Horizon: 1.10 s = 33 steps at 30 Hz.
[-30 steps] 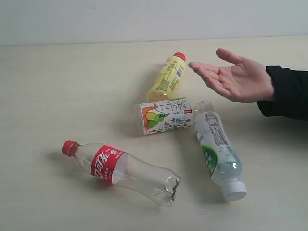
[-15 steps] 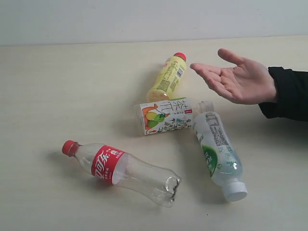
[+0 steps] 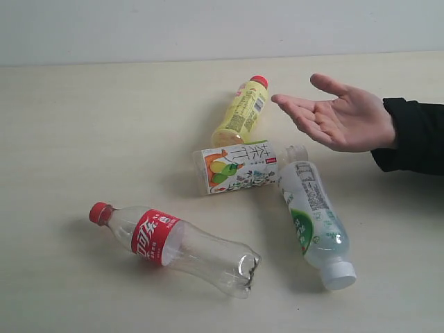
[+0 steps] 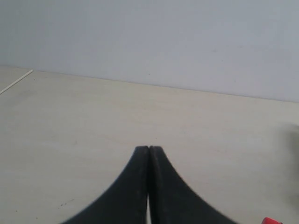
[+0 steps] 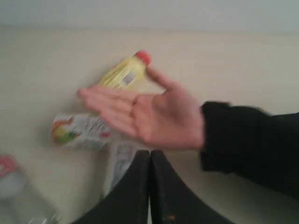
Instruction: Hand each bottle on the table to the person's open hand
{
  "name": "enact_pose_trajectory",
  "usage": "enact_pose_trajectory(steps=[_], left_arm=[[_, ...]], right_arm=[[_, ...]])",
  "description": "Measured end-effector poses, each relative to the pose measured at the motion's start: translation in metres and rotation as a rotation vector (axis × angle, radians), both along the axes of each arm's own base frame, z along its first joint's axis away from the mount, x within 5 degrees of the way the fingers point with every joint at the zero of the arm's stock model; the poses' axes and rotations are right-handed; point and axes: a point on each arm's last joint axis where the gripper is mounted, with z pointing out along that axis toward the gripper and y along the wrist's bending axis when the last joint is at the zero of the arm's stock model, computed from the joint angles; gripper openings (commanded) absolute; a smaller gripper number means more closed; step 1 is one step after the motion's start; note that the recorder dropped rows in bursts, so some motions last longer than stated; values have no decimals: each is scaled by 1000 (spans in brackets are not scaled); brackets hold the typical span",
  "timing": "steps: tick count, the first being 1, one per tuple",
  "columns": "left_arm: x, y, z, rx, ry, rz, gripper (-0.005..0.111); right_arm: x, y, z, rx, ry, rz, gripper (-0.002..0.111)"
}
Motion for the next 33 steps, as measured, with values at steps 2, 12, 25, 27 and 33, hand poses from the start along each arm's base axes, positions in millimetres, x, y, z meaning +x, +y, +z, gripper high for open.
enact_pose_trajectory(steps=[2,12,25,27,33], left_arm=[[0,0,0,0,0,0,0],[0,0,0,0,0,0,0],[0,0,0,0,0,0,0],[0,0,0,0,0,0,0],[0,0,0,0,0,0,0]], right_arm=[[12,5,-6,8,115,105,2],[33,49,-42,-64,358,466,3],[19,140,-82,-201,415,769,36],[19,152,-89,-214,393,788,46],[21,184,-109,-309,310,851,55]])
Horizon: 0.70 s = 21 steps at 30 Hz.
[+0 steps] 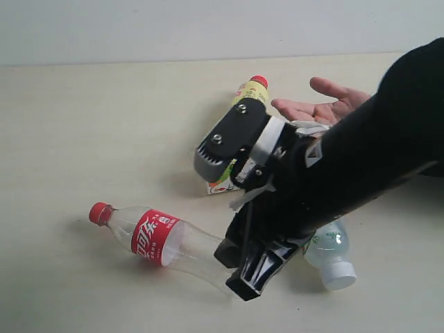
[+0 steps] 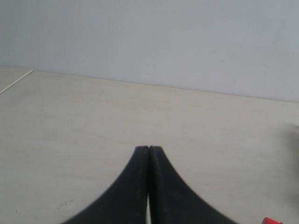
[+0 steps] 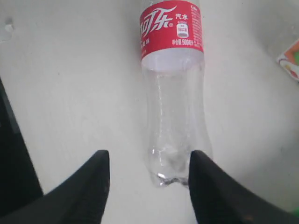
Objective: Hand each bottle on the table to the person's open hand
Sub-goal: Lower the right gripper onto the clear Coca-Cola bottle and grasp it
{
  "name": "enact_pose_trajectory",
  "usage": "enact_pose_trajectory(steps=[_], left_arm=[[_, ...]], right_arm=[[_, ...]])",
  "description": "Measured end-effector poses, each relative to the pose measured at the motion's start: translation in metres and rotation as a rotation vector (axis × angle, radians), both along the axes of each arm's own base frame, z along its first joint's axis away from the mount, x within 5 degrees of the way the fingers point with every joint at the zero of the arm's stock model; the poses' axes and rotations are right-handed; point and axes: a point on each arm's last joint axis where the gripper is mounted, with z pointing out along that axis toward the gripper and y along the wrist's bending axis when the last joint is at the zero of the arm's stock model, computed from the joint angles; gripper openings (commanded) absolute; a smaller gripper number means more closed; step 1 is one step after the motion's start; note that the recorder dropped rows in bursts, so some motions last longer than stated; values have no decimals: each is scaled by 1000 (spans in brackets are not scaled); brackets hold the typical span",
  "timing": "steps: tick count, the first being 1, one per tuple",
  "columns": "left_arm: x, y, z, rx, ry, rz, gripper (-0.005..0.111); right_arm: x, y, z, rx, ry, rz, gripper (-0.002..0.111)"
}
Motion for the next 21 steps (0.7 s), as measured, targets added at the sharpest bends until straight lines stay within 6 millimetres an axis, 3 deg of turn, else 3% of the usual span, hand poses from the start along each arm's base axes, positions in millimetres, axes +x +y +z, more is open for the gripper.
enact_pose_trajectory(steps=[12,21], left_arm=[[0,0,0,0,0,0,0],[0,0,0,0,0,0,0]], right_arm=[[32,42,-24,-221,24,1,68],[25,73,-46,-289,18,131,70]])
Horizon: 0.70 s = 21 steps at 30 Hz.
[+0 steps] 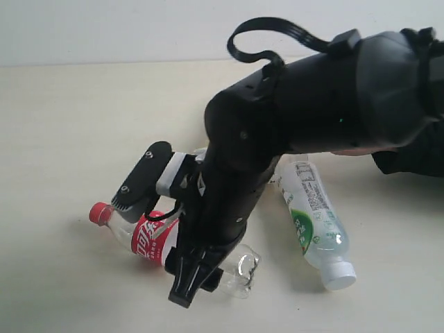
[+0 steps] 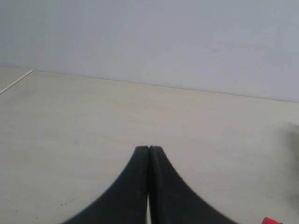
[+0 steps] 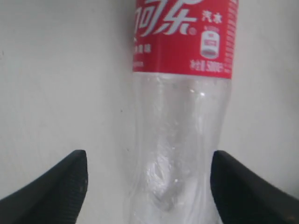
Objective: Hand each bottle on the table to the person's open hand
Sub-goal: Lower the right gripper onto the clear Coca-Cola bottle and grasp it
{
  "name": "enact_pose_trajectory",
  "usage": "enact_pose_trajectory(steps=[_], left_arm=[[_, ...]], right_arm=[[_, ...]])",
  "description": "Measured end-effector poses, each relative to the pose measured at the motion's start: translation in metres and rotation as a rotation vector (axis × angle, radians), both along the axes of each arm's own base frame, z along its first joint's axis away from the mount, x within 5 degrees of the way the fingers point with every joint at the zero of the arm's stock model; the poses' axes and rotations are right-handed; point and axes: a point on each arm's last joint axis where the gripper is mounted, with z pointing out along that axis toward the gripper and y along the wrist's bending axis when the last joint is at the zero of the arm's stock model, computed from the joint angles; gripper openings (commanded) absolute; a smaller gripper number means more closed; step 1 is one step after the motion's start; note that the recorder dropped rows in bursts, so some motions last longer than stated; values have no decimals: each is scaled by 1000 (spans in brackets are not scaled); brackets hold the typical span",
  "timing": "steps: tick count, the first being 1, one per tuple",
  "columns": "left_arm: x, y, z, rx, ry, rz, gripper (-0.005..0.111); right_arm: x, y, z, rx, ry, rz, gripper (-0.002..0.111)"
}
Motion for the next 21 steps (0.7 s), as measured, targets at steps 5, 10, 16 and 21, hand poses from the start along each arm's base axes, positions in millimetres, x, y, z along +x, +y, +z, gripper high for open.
enact_pose_trajectory(steps=[5,10,16,21], left_arm=[[0,0,0,0,0,0,0],[0,0,0,0,0,0,0],[0,0,0,0,0,0,0],[0,0,0,0,0,0,0]], right_arm=[[0,9,-10,-40,-52,43,71],[5,7,-24,-101,-79,40,71],[6,9,-43,-129,-61,32,70],[7,11,-53,-138,-50,14,68]])
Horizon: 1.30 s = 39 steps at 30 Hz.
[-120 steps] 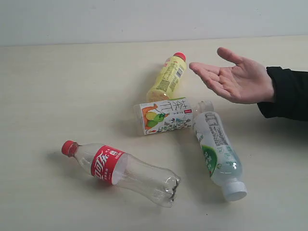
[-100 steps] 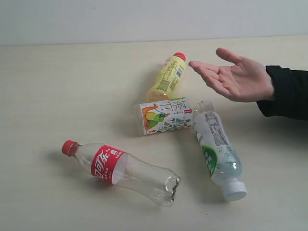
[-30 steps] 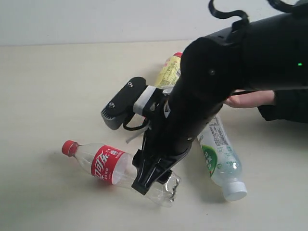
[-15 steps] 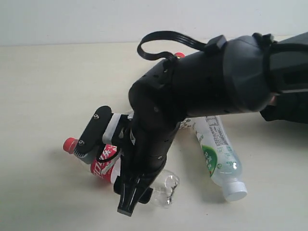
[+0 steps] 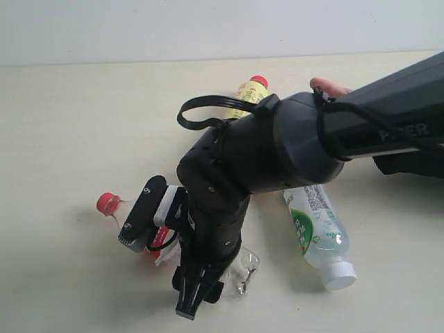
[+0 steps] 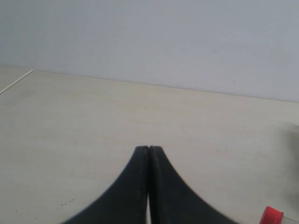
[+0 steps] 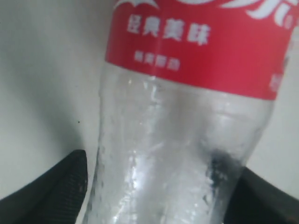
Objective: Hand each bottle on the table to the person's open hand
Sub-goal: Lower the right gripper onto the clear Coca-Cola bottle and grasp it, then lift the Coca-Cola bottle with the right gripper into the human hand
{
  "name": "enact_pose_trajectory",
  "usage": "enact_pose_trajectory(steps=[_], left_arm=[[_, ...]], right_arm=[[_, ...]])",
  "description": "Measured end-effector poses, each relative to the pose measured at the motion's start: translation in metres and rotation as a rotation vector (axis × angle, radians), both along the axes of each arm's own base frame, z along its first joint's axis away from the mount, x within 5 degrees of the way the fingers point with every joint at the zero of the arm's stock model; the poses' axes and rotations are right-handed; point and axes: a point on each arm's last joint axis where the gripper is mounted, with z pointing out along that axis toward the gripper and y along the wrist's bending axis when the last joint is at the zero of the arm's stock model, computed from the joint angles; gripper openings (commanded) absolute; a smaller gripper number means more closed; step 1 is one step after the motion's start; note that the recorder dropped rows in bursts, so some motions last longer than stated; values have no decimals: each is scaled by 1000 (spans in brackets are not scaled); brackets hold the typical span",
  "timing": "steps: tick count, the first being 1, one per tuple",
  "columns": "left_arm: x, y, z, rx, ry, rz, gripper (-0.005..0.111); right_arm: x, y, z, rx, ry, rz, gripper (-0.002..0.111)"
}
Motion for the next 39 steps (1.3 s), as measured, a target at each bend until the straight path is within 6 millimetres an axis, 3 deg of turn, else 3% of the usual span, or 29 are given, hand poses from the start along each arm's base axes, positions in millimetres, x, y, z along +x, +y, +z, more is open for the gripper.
enact_pose_trajectory(steps=[4,9,16,19,25,28,29,31,32,33,37,39], left_arm=[[0,0,0,0,0,0,0],[0,0,0,0,0,0,0],[0,0,0,0,0,0,0],[0,0,0,0,0,0,0],[0,0,0,0,0,0,0],[0,0,0,0,0,0,0],[0,0,0,0,0,0,0],[0,0,0,0,0,0,0],[0,0,0,0,0,0,0],[0,0,0,0,0,0,0],[0,0,0,0,1,0,0],[0,0,0,0,1,0,0]], right_arm=[[0,0,-2,1,3,-28,46],[0,0,-1,4,5,-43,1],[-3,-1,19,40,15,-103,0],[-6,-3,44,101,10,-151,0],[-22,-24,117,224,-10,-273,0],[-33,-44,154,274,-41,-317,0],[-40,-61,178,301,-84,-356,0],[-41,-92,206,332,-152,-469,0],[-39,-101,212,334,-171,-517,0],[-34,-124,222,324,-216,-629,0],[-15,-170,226,240,-246,-877,0],[-5,-182,221,190,-234,-953,0]])
